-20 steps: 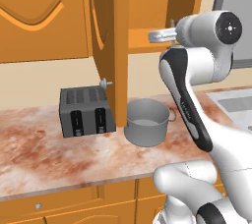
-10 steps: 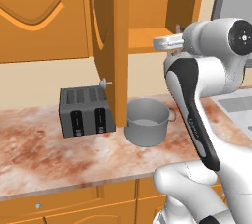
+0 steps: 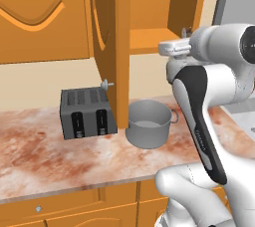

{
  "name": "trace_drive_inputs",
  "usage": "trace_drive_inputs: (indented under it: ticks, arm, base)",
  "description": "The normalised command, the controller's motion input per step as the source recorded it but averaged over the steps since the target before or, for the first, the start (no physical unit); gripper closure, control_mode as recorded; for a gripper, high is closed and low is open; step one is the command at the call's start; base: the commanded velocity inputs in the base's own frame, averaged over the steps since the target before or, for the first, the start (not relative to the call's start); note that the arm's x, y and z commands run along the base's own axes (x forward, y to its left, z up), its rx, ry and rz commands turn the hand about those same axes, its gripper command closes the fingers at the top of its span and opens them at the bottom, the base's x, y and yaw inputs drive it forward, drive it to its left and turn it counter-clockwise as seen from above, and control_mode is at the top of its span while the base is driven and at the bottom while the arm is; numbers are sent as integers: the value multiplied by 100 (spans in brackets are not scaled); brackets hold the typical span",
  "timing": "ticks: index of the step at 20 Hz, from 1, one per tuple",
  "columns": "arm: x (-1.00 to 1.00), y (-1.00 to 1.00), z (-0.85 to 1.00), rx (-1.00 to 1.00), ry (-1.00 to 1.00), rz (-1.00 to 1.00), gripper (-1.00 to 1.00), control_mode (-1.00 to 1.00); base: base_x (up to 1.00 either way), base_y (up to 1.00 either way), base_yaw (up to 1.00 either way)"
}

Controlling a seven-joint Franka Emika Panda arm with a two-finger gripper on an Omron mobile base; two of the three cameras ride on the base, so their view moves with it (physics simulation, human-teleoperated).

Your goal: Pick the kettle from the cabinet and place it on a stove burner. Then pick the pot from the counter and place it on another stove burner. Finally, turn both burners on.

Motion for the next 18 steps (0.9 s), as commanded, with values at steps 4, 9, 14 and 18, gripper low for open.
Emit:
trace_drive_inputs:
  ticks: [4,9,14,18]
  arm:
    - [-16,-1,0,0,1,0,100,-100]
    - [-19,-2,-6,0,3,0,100,-100]
    - [-24,0,-10,0,4,0,100,-100]
    - [-23,-1,-10,0,4,0,100,-100]
  base:
    - [0,0,0]
    - [0,0,0]
    - [0,0,0]
    - [0,0,0]
